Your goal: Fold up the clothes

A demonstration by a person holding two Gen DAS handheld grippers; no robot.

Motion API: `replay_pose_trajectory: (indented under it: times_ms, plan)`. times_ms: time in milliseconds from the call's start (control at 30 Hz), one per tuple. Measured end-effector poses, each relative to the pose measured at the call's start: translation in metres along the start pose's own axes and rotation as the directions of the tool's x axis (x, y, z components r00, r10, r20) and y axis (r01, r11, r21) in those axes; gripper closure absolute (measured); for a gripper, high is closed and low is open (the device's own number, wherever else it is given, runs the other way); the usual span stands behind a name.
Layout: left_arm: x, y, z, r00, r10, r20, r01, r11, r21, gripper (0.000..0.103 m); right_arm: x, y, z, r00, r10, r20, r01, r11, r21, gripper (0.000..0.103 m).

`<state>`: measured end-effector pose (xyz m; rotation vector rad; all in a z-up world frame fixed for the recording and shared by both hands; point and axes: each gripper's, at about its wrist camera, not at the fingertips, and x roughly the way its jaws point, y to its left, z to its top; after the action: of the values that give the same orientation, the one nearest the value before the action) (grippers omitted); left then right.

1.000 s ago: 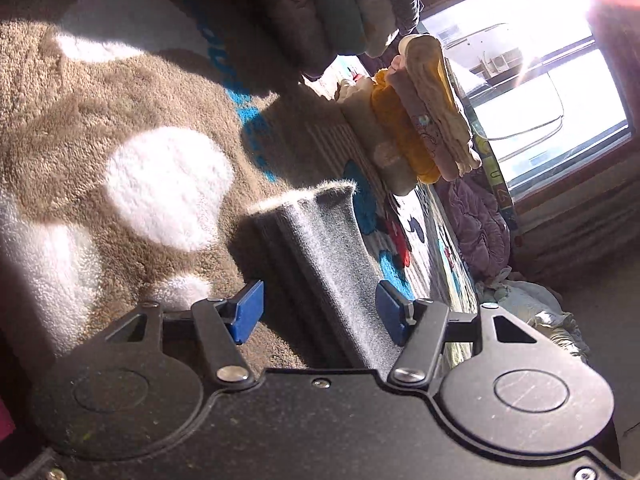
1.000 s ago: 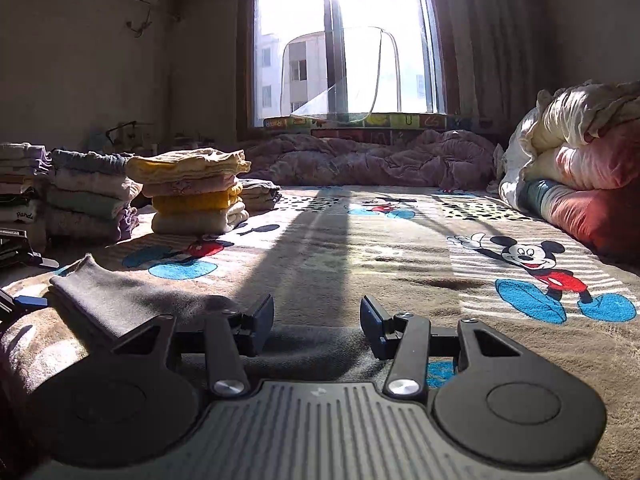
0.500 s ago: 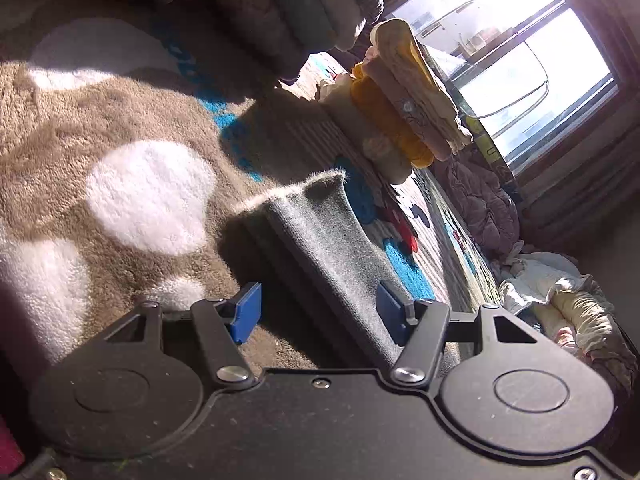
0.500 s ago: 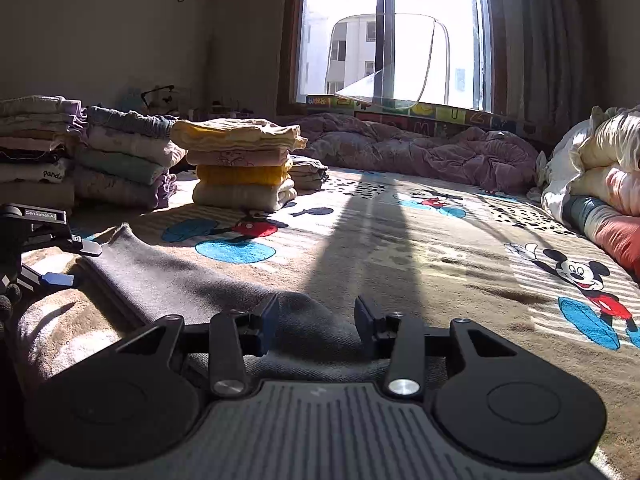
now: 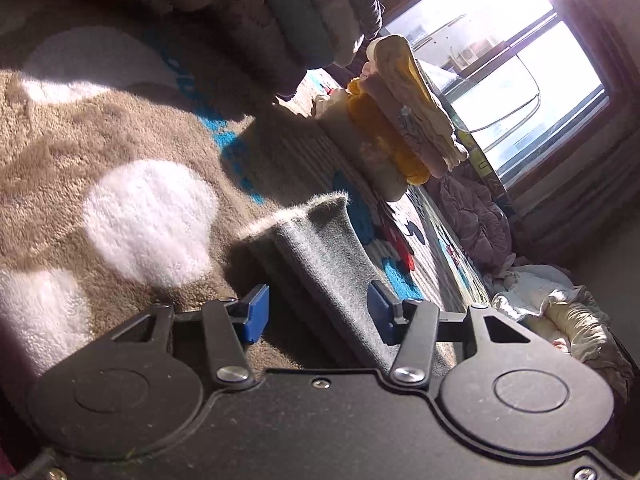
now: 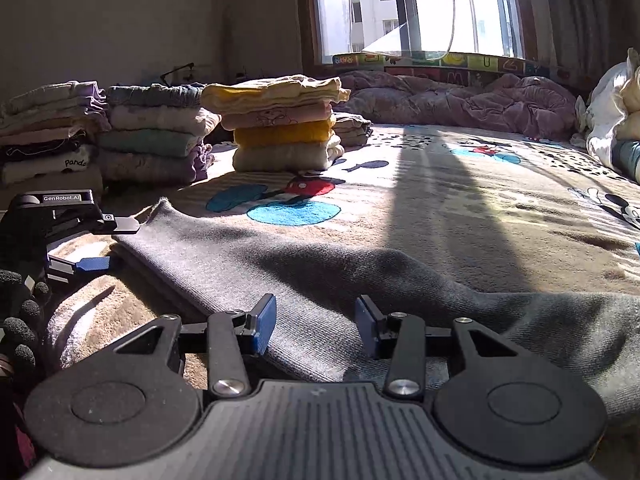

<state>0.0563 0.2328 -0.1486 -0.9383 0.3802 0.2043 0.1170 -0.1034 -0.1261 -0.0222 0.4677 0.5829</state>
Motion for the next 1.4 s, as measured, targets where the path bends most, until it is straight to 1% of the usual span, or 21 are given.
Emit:
replay_pose_trajectory:
  times_ms: [133, 200, 267, 333, 500, 533, 633, 667, 733, 767, 800, 833, 867, 933, 967, 1033, 1167, 1233, 1300, 1333, 1400]
  plan:
    - [0.001, 0.004, 0.001, 1.0, -0.012, 0.012, 0.012, 0.999, -0.051, 0.06, 0.016, 0.006, 0.014, 1.0, -0.028, 0.012, 0.028, 1.0, 0.014, 0.067]
    - [0.003, 0.002, 0.0, 1.0, -0.017, 0.009, 0.017, 0.999, -0.047, 0.06, 0.024, -0.001, 0.022, 0.999, -0.043, 0.018, 0.042, 0.996, 0.076, 0.067]
    - [0.005, 0.0, 0.0, 1.0, -0.023, 0.006, 0.023, 0.999, -0.046, 0.06, 0.039, -0.013, 0.023, 0.999, -0.051, -0.01, 0.052, 0.986, 0.16, 0.067]
    - [0.008, -0.001, 0.001, 1.0, -0.029, 0.003, 0.029, 0.998, -0.049, 0.06, 0.059, -0.023, 0.014, 0.995, 0.001, -0.098, 0.022, 0.973, 0.23, 0.067]
    - [0.014, -0.001, 0.003, 0.999, -0.036, -0.004, 0.036, 0.998, -0.059, 0.06, 0.054, -0.015, 0.019, 0.993, -0.012, -0.114, 0.037, 0.975, 0.221, 0.067]
    - [0.014, -0.001, 0.003, 0.999, -0.036, -0.005, 0.035, 0.998, -0.061, 0.06, 0.051, -0.016, 0.022, 0.995, -0.004, -0.099, 0.029, 0.967, 0.252, 0.066]
    - [0.014, -0.002, 0.003, 0.999, -0.033, -0.007, 0.033, 0.997, -0.063, 0.059, 0.039, -0.018, 0.029, 0.998, 0.043, 0.041, -0.055, 0.921, 0.385, 0.066]
    - [0.015, -0.002, 0.004, 0.999, -0.034, -0.008, 0.033, 0.997, -0.063, 0.059, 0.041, -0.017, 0.029, 0.997, 0.052, 0.056, -0.071, 0.908, 0.414, 0.066]
    - [0.016, -0.001, 0.005, 0.999, -0.035, -0.01, 0.035, 0.997, -0.064, 0.059, 0.055, -0.017, 0.018, 0.999, 0.038, 0.012, -0.039, 0.886, 0.461, 0.061]
    - [0.017, -0.001, 0.005, 0.999, -0.035, -0.01, 0.035, 0.997, -0.064, 0.059, 0.062, -0.017, 0.013, 0.999, 0.031, -0.01, -0.022, 0.875, 0.484, 0.065]
    - [0.016, -0.001, 0.005, 0.999, -0.035, -0.01, 0.034, 0.997, -0.063, 0.059, 0.068, -0.017, 0.008, 0.999, 0.025, -0.032, -0.005, 0.862, 0.506, 0.087]
    - [0.016, -0.002, 0.004, 0.999, -0.034, -0.01, 0.034, 0.997, -0.063, 0.059, 0.073, -0.017, 0.004, 0.999, 0.021, -0.048, 0.007, 0.852, 0.523, 0.091]
    - [0.016, -0.002, 0.004, 0.999, -0.035, -0.009, 0.034, 0.997, -0.065, 0.059, 0.07, -0.014, 0.007, 0.999, 0.022, -0.034, -0.002, 0.857, 0.515, 0.088]
    - [0.015, -0.001, 0.003, 0.999, -0.037, -0.009, 0.036, 0.997, -0.068, 0.059, 0.063, -0.007, 0.014, 1.0, 0.025, -0.005, -0.02, 0.866, 0.5, 0.067]
    - [0.015, -0.001, 0.003, 0.999, -0.038, -0.009, 0.037, 0.997, -0.068, 0.059, 0.061, -0.004, 0.017, 1.0, 0.025, 0.01, -0.027, 0.872, 0.489, 0.062]
    - [0.016, -0.001, 0.003, 0.999, -0.039, -0.012, 0.038, 0.997, -0.067, 0.058, 0.063, 0.002, 0.026, 0.999, 0.009, 0.038, -0.025, 0.892, 0.451, 0.06]
    - [0.018, -0.001, 0.003, 0.999, -0.037, -0.012, 0.036, 0.997, -0.065, 0.058, 0.091, 0.004, 0.021, 0.998, 0.012, -0.055, 0.013, 0.899, 0.438, 0.059]
    - [0.018, 0.0, 0.004, 0.999, -0.041, -0.013, 0.04, 0.997, -0.071, 0.058, 0.084, 0.01, 0.028, 0.998, 0.005, -0.065, 0.021, 0.916, 0.4, 0.058]
    - [0.018, 0.001, 0.005, 0.999, -0.046, -0.015, 0.045, 0.996, -0.08, 0.058, 0.063, 0.008, 0.027, 1.0, -0.001, 0.012, -0.004, 0.902, 0.433, 0.059]
    - [0.018, 0.001, 0.005, 0.999, -0.049, -0.016, 0.047, 0.995, -0.084, 0.058, 0.052, 0.006, 0.025, 0.999, -0.009, 0.051, -0.014, 0.893, 0.45, 0.055]
    - [0.018, 0.002, 0.006, 0.998, -0.055, -0.018, 0.053, 0.995, -0.088, 0.059, 0.036, -0.002, 0.016, 0.993, -0.046, 0.107, -0.016, 0.859, 0.512, 0.052]
